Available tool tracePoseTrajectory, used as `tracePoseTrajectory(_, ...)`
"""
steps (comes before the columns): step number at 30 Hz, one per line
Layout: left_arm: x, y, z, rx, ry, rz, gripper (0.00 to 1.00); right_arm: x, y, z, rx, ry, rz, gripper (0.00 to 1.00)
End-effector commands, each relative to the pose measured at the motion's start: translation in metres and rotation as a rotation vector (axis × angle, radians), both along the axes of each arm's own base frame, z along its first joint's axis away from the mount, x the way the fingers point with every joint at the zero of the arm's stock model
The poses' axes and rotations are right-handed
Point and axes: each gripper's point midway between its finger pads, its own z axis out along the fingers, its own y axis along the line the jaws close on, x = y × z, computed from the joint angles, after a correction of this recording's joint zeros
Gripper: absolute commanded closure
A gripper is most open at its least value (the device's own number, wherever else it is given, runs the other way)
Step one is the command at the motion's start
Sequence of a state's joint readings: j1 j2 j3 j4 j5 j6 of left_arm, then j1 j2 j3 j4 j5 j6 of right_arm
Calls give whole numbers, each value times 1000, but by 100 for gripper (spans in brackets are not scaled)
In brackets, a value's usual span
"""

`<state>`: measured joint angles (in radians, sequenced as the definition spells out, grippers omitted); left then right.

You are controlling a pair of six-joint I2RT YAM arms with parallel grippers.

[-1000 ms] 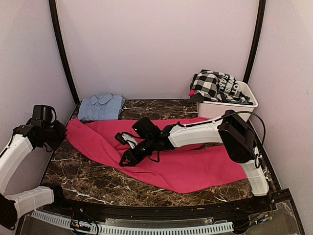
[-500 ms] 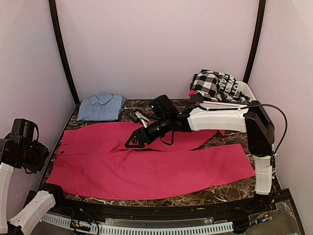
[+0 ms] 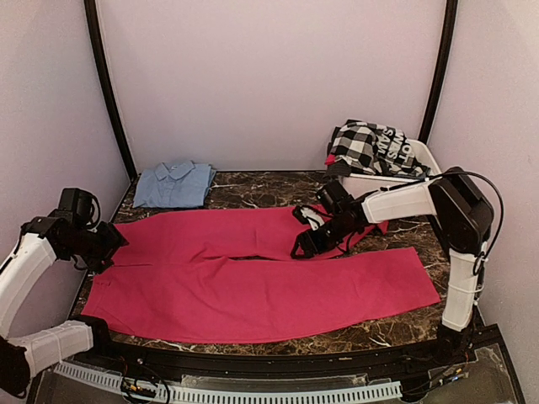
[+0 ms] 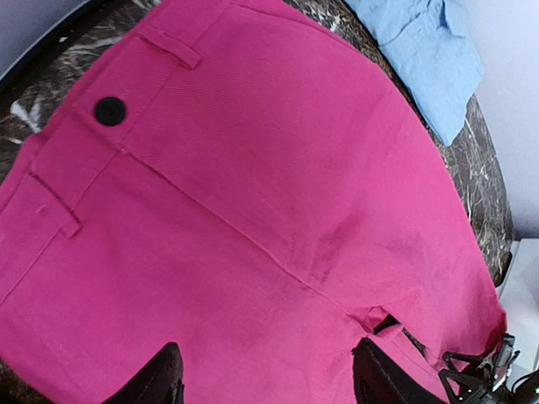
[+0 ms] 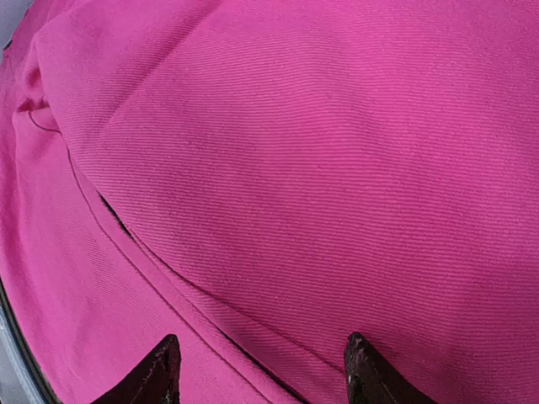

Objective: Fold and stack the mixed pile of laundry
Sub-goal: Smooth out the flattened T-shirt at the center of the board.

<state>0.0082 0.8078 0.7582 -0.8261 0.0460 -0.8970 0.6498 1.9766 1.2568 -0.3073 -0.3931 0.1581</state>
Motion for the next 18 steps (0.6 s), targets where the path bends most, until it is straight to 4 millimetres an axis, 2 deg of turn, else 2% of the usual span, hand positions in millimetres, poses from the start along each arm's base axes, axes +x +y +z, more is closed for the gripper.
tracePoseTrajectory(1,48,-27,-10,-36,-99,-161,32,-9,-22,-17,-56,12,-35,38)
tracePoseTrajectory(4,55,-28,-42,-14,10,-171,32,-21,-32,-34,-87,54,-55,40)
tracePoseTrajectory(8,63,-25,-86,-1,131,-166,32,-36,-41,-46,-101,105,-78,42)
tracePoseTrajectory(14,81,-12,-113,50,194,-136,32,-69,-52,-59,-116,183,-103,44)
tracePoseTrajectory(15,87,-9,-113,52,188,-132,32,-75,-53,-61,-121,193,-105,44)
tracePoseTrajectory(18,92,1,-131,56,240,-118,32,-99,-49,-67,-132,235,-99,45)
